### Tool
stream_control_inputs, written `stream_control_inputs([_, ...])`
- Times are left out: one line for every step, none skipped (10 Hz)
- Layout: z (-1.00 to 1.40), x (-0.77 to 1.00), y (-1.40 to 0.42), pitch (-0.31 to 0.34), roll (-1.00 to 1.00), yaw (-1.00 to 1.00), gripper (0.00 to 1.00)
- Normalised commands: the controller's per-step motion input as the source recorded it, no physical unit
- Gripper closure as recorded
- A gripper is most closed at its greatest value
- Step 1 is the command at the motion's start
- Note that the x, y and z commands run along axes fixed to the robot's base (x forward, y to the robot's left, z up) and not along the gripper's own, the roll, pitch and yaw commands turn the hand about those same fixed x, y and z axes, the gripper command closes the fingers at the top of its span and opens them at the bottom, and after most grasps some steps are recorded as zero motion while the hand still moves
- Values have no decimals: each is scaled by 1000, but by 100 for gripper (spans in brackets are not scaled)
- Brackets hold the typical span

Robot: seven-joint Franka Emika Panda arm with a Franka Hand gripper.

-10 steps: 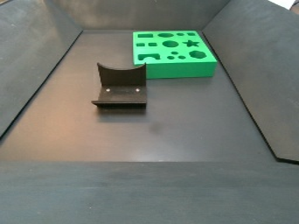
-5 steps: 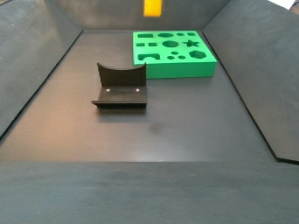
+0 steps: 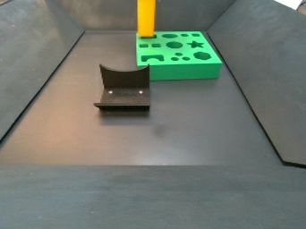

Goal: Insert the rectangle object.

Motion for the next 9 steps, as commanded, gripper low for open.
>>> stream_control_inputs([-291, 0, -54, 11, 34, 0, 100])
stream_control_inputs([-169, -54, -51, 6, 33, 0, 100])
stream_control_inputs([-123, -386, 0, 0, 0, 0, 100])
stream_control_inputs([-149, -486, 0, -9, 0, 0, 100])
stream_control_inputs([-180, -386, 0, -6, 0, 0, 100])
stream_control_inputs([-277, -83, -77, 0, -13, 0, 100])
stream_control_inputs([-343, 40, -180, 0, -1, 0, 100])
stream_control_inputs([-340, 183, -260, 0, 0, 0, 100])
stream_control_inputs([-311, 140, -326, 0, -7, -20, 100])
